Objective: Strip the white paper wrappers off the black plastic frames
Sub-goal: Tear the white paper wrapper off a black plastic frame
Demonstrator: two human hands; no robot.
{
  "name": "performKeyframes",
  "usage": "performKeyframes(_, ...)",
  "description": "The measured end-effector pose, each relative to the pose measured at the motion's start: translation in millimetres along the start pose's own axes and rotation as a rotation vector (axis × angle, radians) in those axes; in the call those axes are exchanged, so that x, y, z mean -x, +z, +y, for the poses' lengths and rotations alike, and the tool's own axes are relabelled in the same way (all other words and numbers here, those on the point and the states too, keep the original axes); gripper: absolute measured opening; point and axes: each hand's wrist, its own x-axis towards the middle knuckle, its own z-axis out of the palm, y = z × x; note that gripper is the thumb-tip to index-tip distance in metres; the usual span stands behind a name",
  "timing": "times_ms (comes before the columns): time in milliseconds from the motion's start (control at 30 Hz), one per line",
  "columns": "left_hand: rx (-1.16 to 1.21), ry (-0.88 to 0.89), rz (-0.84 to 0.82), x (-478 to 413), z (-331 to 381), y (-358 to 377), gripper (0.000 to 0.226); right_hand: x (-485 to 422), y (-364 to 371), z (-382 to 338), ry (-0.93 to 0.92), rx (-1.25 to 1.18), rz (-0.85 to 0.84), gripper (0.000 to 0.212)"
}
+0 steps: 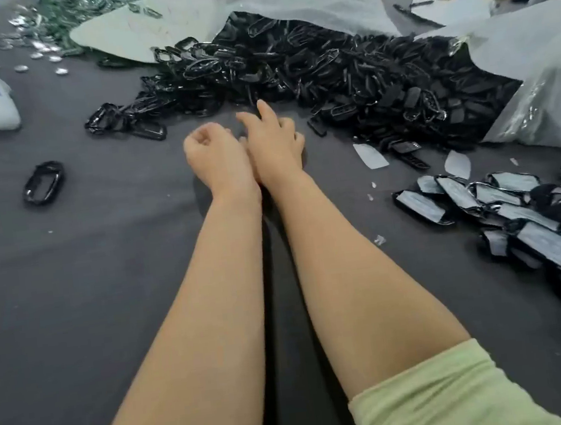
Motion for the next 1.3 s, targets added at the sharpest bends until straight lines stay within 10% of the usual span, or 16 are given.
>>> performKeyframes(200,-0.191,0.173,-0.012,3,-9,6,0.008,-21,-3,0,0.050,0.021,0.009,0.043)
performKeyframes(467,-0.365,0.128,-0.329,20,-8,17,0.032,19,-33,26,0.098,-0.649,0.512,0.022)
performKeyframes(800,-0.393,0.121,-0.560,60,-17,10,0.023,91,-71,63,0.010,-0.693,0.283,0.034)
performKeyframes(900,-0.318,0.046,-0.497,59,-20,3,0.023,92,-74,87,0.205,-0.286,0.513,0.033)
performKeyframes(1000,-0.317,0.065,-0.476,54,-18,0,0.015,85,-75,104,0.343,0.087,0.323,0.041)
performKeyframes(1167,-0.318,0.076,-0.452,52,-15,1,0.016,71,-76,109,0.461,0.195,0.084,0.050)
performKeyframes(1300,-0.326,0.084,-0.464,52,-15,1,0.016,70,-70,110,0.454,0.171,0.256,0.041)
